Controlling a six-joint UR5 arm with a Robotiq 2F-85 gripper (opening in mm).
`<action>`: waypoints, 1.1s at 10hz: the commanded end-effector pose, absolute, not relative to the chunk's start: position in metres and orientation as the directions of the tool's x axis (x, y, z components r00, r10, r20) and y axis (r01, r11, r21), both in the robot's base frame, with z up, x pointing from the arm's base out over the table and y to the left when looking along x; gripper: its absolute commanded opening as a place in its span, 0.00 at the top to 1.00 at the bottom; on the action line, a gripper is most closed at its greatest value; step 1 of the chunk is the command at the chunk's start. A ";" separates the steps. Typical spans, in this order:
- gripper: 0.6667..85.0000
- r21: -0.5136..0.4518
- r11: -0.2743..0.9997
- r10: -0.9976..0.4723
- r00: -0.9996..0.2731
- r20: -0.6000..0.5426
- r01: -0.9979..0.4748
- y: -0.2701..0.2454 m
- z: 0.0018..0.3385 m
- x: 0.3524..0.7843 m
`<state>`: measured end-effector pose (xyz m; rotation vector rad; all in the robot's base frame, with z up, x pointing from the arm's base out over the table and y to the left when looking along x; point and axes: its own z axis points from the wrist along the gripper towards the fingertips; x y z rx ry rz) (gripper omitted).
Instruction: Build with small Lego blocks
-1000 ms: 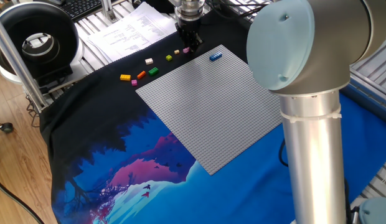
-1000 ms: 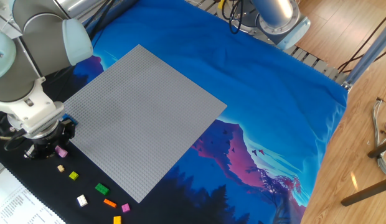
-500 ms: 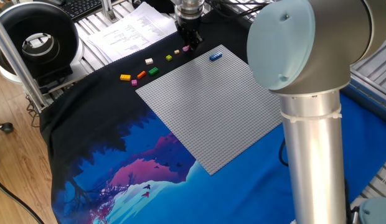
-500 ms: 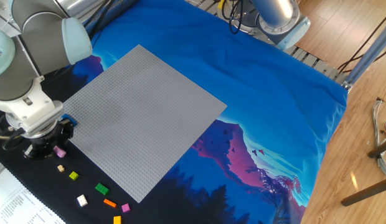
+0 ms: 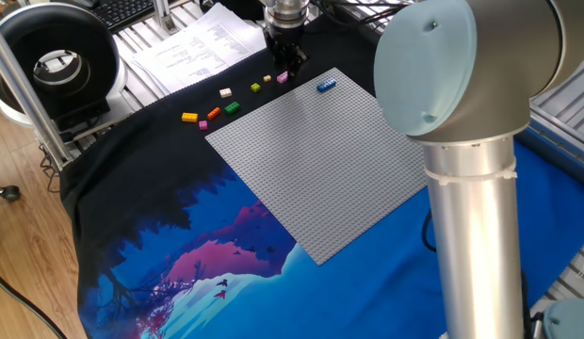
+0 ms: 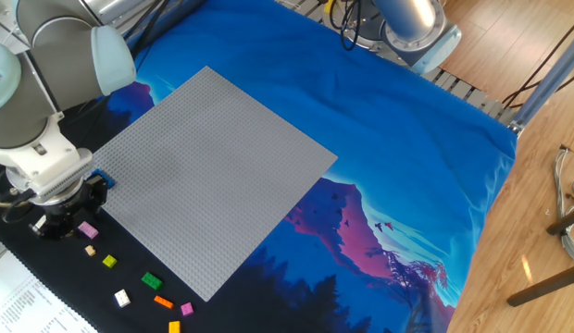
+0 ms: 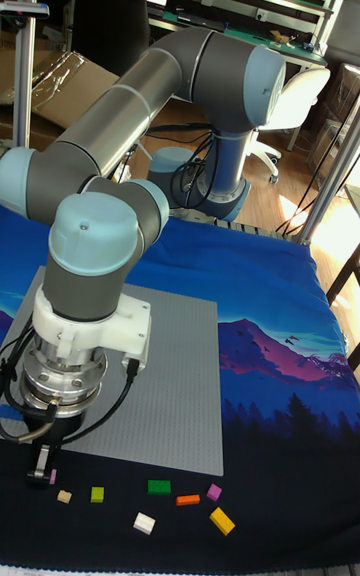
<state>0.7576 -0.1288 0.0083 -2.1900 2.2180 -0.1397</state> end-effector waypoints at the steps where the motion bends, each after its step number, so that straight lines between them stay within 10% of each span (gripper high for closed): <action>1: 0.66 -0.068 0.032 -0.999 -0.034 0.033 -0.997 -0.127 0.009 0.755; 11: 0.67 -0.070 0.022 -0.999 -0.024 0.022 -0.997 -0.123 0.007 0.759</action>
